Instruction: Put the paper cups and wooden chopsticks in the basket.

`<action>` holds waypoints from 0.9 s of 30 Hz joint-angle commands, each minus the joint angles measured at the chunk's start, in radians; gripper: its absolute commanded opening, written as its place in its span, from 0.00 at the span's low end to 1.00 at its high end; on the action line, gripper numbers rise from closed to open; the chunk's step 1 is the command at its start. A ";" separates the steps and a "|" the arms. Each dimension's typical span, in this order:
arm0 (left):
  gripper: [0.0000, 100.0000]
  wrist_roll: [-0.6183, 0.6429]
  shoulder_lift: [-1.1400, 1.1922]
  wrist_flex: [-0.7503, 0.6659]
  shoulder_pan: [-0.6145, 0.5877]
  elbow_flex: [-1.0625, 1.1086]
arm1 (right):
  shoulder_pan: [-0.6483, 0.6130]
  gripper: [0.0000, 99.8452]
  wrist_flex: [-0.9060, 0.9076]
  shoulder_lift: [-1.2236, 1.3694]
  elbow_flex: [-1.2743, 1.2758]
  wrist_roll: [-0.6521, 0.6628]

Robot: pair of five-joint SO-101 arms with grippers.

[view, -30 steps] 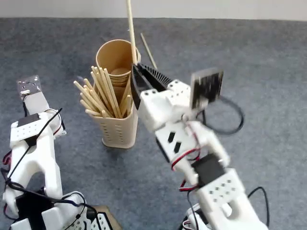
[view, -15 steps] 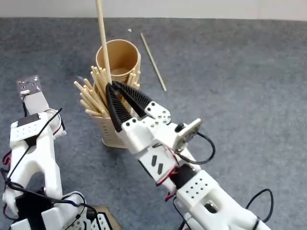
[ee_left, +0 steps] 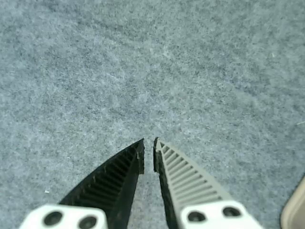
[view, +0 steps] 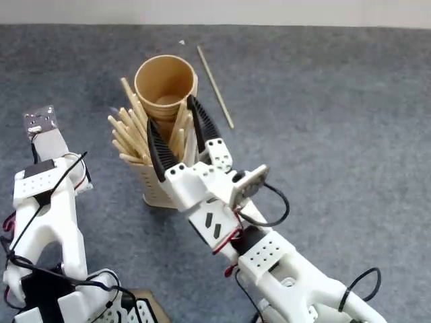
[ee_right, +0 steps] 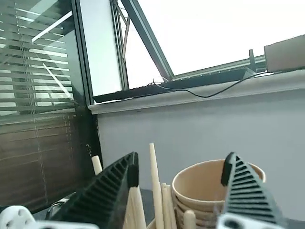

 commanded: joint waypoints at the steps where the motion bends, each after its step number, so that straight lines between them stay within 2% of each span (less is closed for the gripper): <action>1: 0.08 0.014 -0.042 -0.011 0.012 -0.033 | 0.016 0.28 -0.019 -0.091 -0.035 0.110; 5: 0.08 0.014 -0.044 0.006 0.005 -0.163 | 0.025 0.26 0.010 -0.306 -0.031 0.307; 8: 0.08 0.012 -0.044 0.094 0.010 -0.349 | 0.105 0.21 0.206 -0.487 -0.030 0.382; 11: 0.08 -0.060 -0.041 0.262 0.025 -0.607 | 0.285 0.14 0.498 -0.639 -0.033 0.331; 14: 0.08 -0.100 -0.035 0.506 0.081 -0.898 | 0.449 0.08 0.788 -0.753 -0.076 0.183; 17: 0.08 -0.138 -0.035 0.772 0.170 -1.182 | 0.567 0.04 1.122 -0.817 -0.113 0.081; 20: 0.07 -0.175 -0.033 0.956 0.262 -1.391 | 0.634 0.03 1.428 -0.860 -0.120 0.049; 22: 0.07 -0.186 -0.035 0.980 0.303 -1.437 | 0.680 0.03 1.561 -0.894 -0.119 0.081; 27: 0.07 -0.192 -0.044 0.979 0.415 -1.477 | 0.769 0.03 1.791 -1.007 -0.010 0.281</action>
